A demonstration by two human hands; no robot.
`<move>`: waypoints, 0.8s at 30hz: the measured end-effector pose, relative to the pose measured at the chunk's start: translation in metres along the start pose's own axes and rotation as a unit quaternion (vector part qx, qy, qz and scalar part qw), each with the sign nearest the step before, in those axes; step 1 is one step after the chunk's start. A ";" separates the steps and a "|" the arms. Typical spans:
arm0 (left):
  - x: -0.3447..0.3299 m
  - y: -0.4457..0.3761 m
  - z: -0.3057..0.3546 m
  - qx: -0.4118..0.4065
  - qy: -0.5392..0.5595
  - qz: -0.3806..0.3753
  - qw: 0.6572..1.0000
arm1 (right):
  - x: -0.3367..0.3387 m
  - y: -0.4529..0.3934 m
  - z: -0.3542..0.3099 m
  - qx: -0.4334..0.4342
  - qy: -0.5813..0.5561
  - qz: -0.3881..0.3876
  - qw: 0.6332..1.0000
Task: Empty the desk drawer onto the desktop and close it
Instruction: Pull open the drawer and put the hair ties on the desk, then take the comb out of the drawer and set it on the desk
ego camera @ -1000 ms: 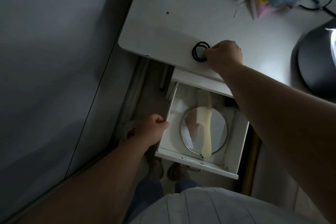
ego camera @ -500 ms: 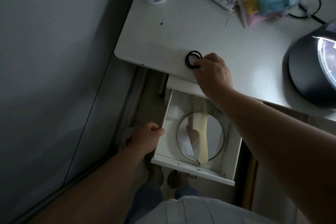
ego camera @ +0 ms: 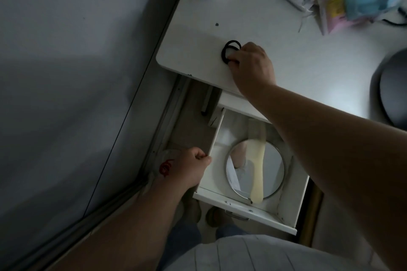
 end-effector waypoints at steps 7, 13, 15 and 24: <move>0.000 0.001 0.000 -0.006 -0.016 0.008 1.000 | 0.007 0.011 0.004 -0.011 -0.041 0.025 0.999; -0.001 0.004 0.001 -0.009 -0.042 -0.017 0.999 | 0.029 0.102 0.035 -0.131 -0.119 0.002 0.984; -0.001 0.004 0.002 -0.002 -0.047 -0.025 0.999 | 0.022 0.149 0.051 -0.210 -0.143 -0.031 0.967; -0.001 0.001 -0.003 0.003 -0.051 0.000 0.999 | -0.053 0.248 0.092 -0.413 -0.186 -0.172 0.875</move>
Point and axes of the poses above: each hand's wrist, its own y-axis away from the middle knuckle, its own x-axis out of the back of the hand, z = x × y, the point moved 5 cm from there along -y, towards the middle knuckle, and after that the axes turned 3 degrees about y, right-handed, at the moved point
